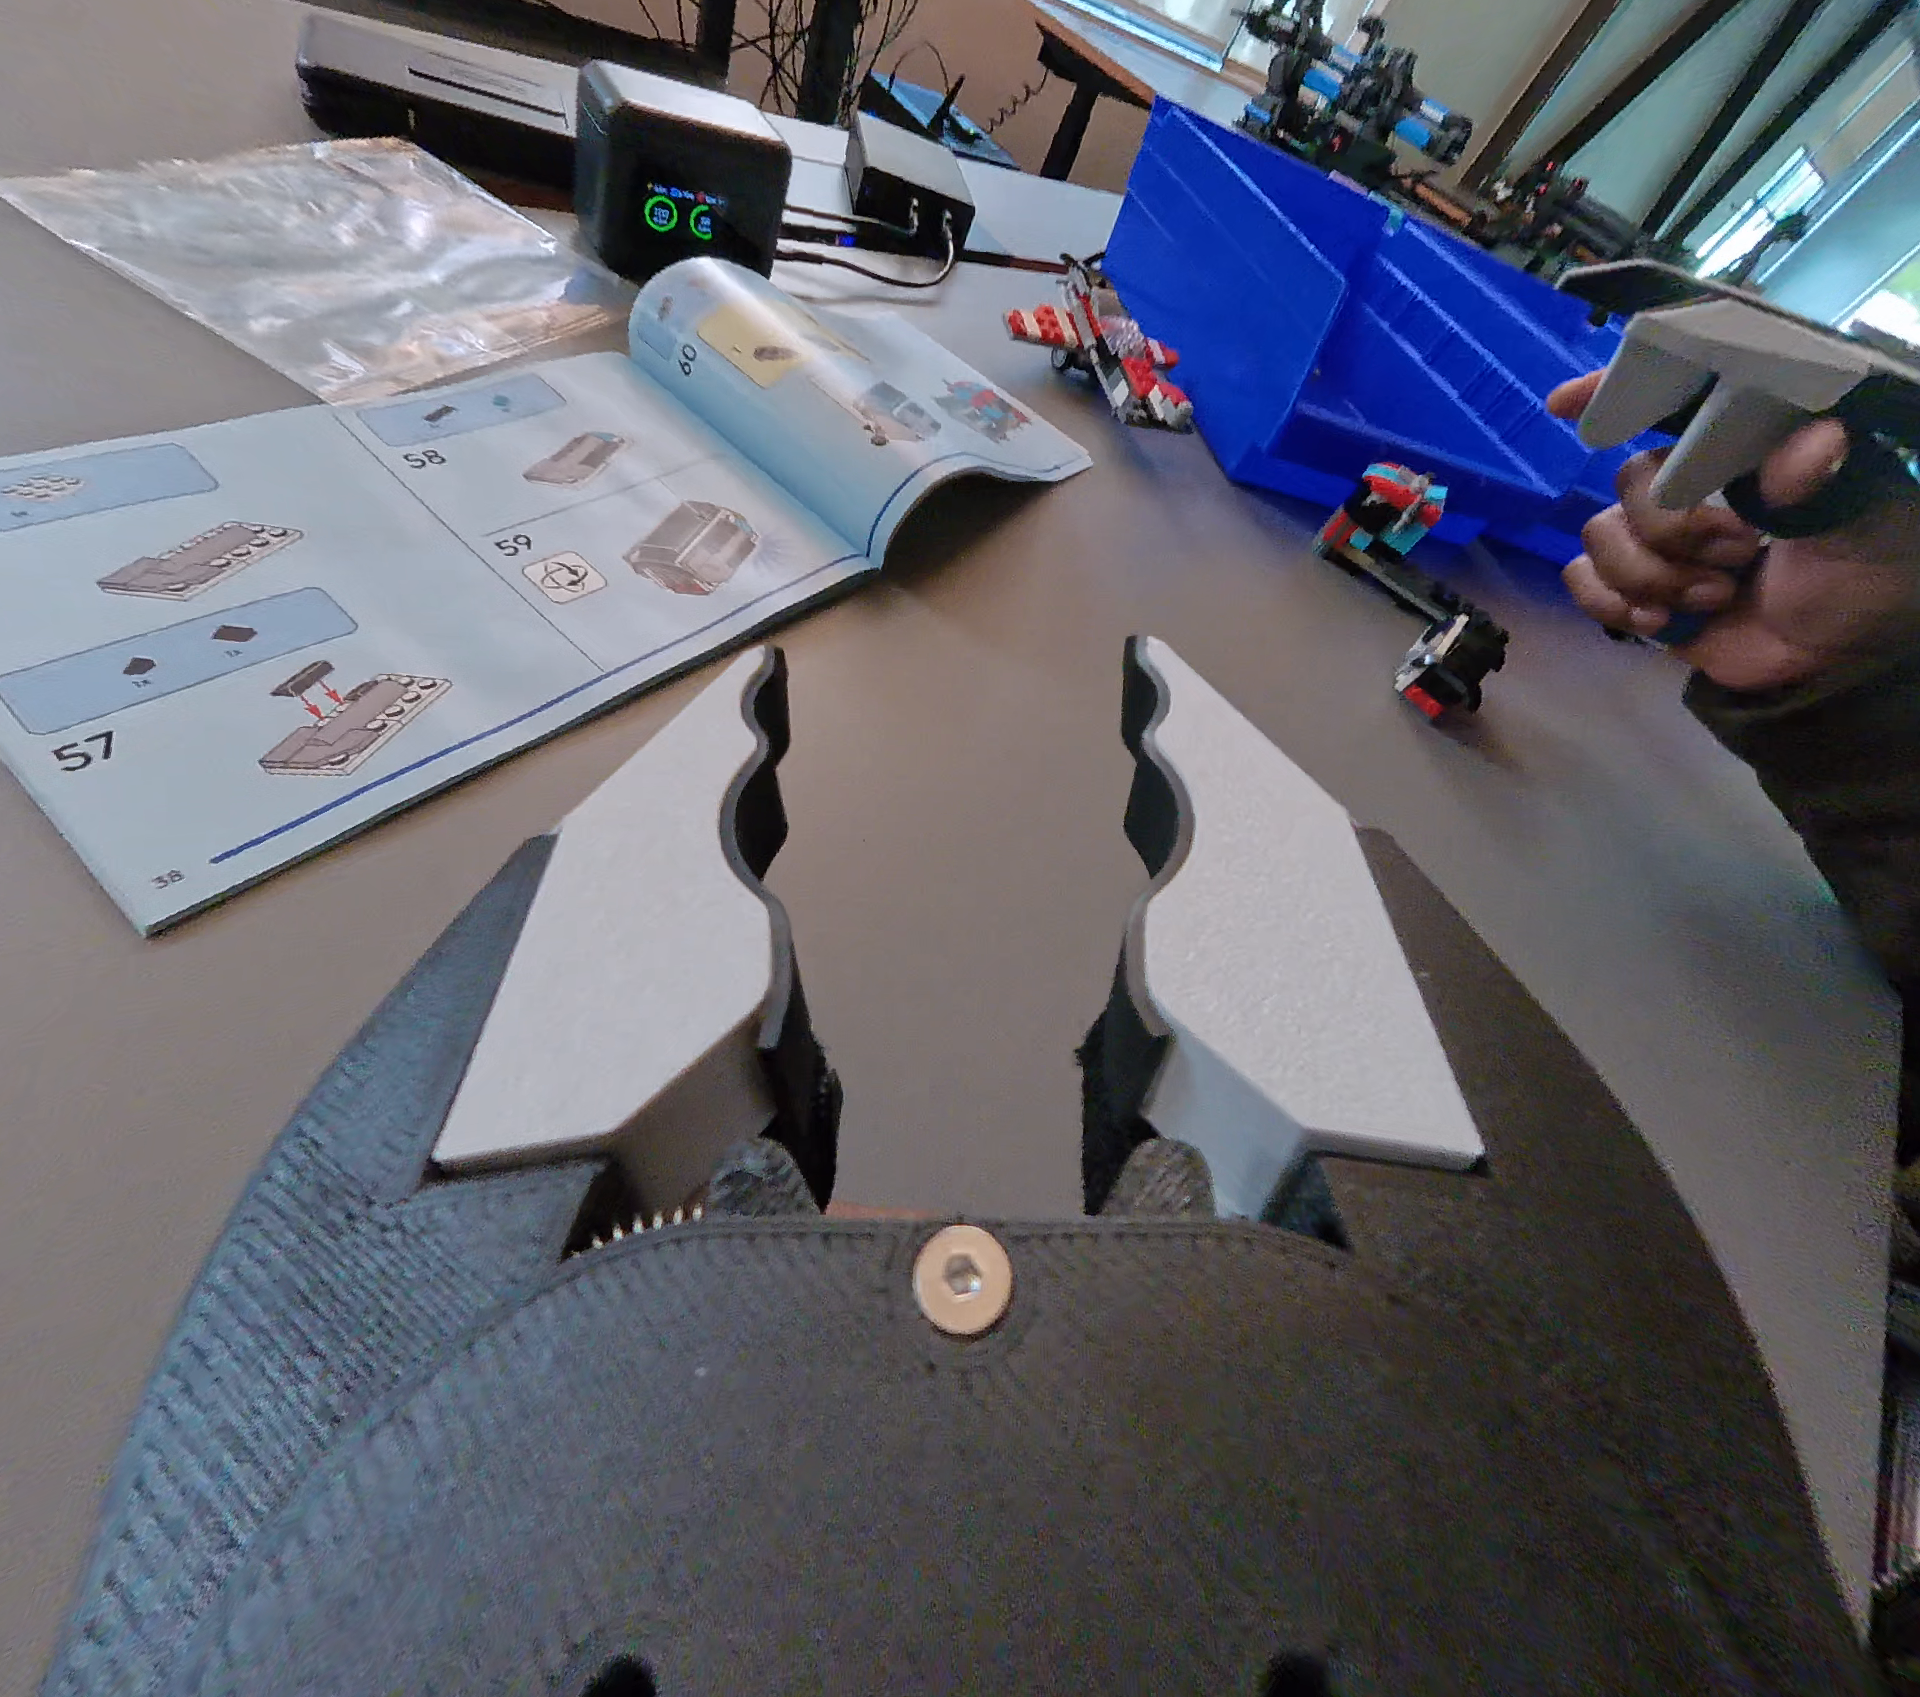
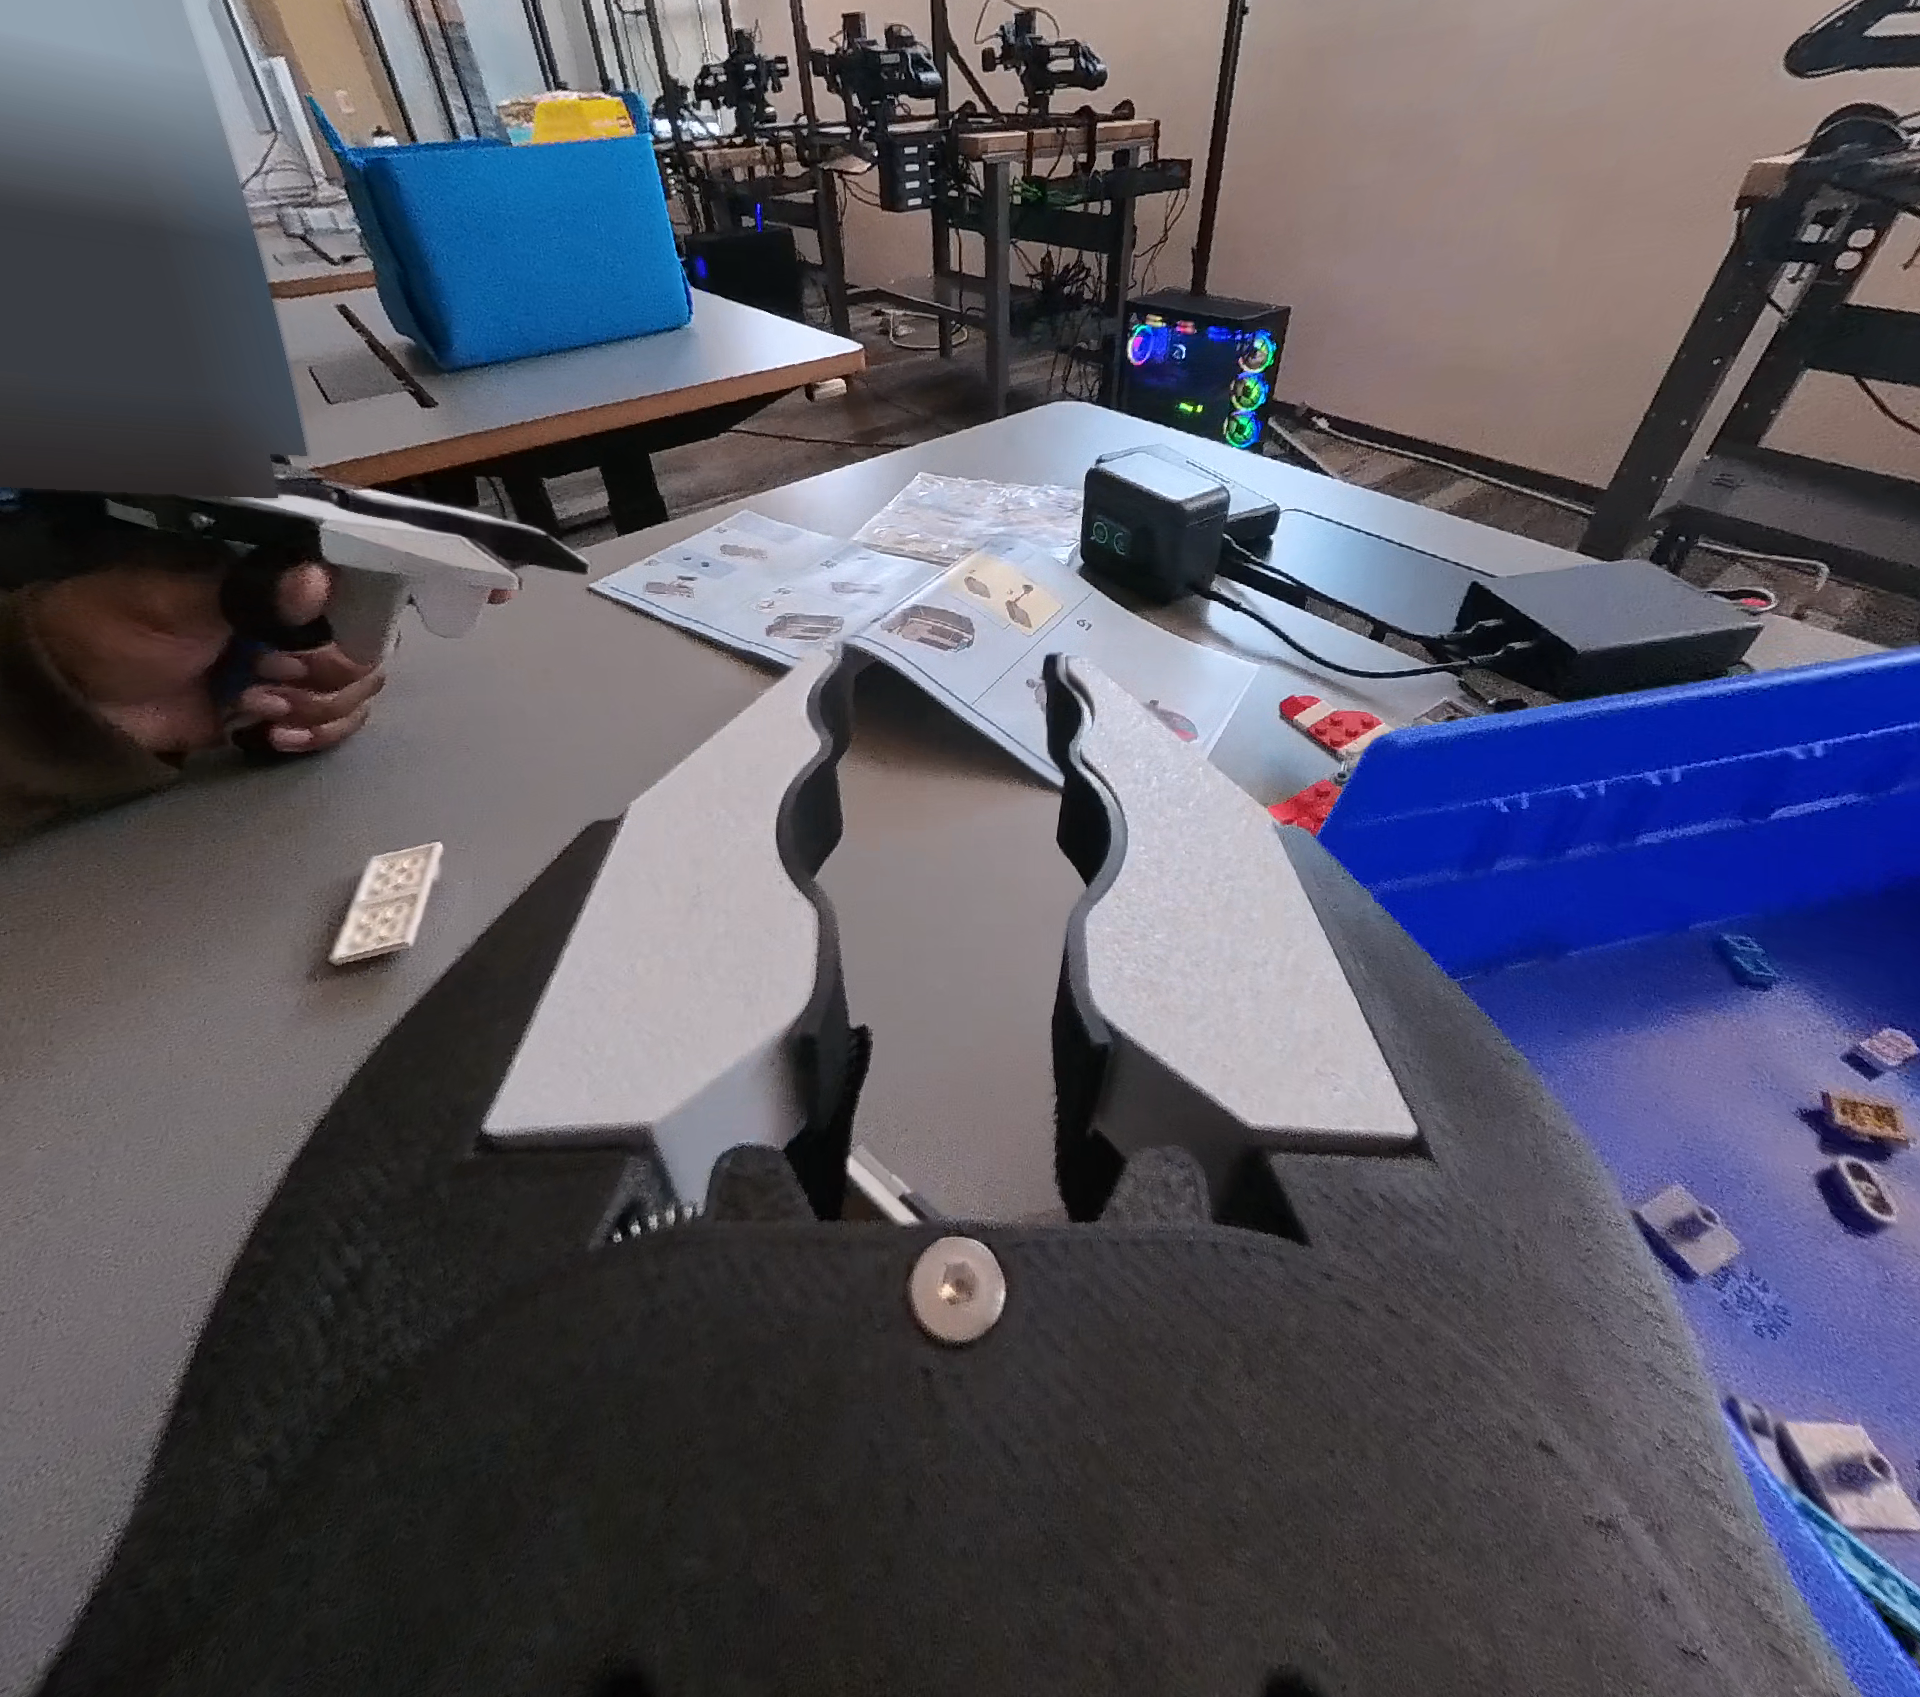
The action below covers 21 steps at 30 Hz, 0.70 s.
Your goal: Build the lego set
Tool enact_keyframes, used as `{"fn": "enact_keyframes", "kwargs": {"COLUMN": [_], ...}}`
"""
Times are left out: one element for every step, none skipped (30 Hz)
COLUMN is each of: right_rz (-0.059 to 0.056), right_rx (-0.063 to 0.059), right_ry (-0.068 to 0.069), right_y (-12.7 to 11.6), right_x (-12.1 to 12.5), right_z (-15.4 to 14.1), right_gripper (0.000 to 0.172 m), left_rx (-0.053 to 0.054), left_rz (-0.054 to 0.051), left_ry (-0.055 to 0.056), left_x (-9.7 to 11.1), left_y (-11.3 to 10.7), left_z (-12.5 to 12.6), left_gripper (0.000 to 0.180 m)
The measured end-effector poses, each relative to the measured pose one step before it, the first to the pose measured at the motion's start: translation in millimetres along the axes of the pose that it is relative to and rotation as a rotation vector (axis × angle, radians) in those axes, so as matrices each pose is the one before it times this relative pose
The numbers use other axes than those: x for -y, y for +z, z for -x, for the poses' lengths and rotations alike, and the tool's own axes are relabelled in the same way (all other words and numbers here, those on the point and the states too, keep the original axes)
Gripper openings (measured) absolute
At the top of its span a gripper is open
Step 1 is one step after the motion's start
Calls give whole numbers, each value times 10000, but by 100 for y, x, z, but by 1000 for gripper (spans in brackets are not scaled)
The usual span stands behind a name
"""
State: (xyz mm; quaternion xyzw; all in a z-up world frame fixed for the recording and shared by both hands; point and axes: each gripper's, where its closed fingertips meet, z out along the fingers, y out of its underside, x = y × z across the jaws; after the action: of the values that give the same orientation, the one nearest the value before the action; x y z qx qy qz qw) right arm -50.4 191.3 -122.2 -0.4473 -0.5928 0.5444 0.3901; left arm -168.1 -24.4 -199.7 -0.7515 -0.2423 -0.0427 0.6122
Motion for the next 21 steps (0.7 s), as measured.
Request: {"fn": "enact_keyframes", "kwargs": {"right_rz": [58,31,12,-3,11,-11,-22,-16,-14,-19,-5,-8,-26,-34,-45,-34,-21,-23,-9,23,35], "right_rx": [-40,-101,-109,-73,-38,-79,-117,-102,-74,-50,-40,-37,-29,-7,16,17,5,28,56,40,19], "right_ry": [8,28,72,122,136,92,42,24,27,12,-15,-18,-1,20,25,11,9,12,17,21,0], "right_y": [39,-91,-177,-256,-323,-405,-486,-552,-579,-618,-652,-680,-722,-750,-763,-768,-748,-737,-690,-659,-605], "right_x": [-293,-270,-211,-147,-116,-74,-68,-83,-107,-126,-177,-176,-175,-174,-197,-246,-279,-273,-265,-283,-276], "right_z": [-105,-224,-322,-328,-318,-381,-430,-402,-371,-334,-337,-341,-351,-331,-314,-324,-350,-318,-275,-302,-327], "right_gripper": [39,39,39,39,39,39,39,39,39,39,39,39,39,39,39,39,39,39,39,38,38], "left_rx": [36,25,1,-5,-22,-36,-41,-59,-71,-54,1,30,13,16,49,36,36,58,38,3,22], "left_rz": [89,59,51,44,38,39,40,27,-7,-46,-70,-86,-77,-47,-7,38,68,85,92,95,92], "left_ry": [105,48,-26,-79,-87,-81,-76,-69,-65,-61,-65,-47,0,42,75,101,98,77,62,45,16], "left_x": [-136,-87,-70,-53,-50,-49,-45,-46,16,57,95,97,99,48,-1,-60,-98,-125,-129,-127,-112], "left_y": [97,67,47,45,36,44,37,26,-9,-47,-78,-94,-76,-55,-7,50,71,93,97,104,101], "left_z": [-71,-25,40,72,62,43,28,-1,-18,-4,56,81,7,-32,-21,-68,-69,-14,-25,-55,4], "left_gripper": [65,65,64,64,63,62,62,61,60,60,59,58,58,57,56,56,56,55,55,55,55]}}
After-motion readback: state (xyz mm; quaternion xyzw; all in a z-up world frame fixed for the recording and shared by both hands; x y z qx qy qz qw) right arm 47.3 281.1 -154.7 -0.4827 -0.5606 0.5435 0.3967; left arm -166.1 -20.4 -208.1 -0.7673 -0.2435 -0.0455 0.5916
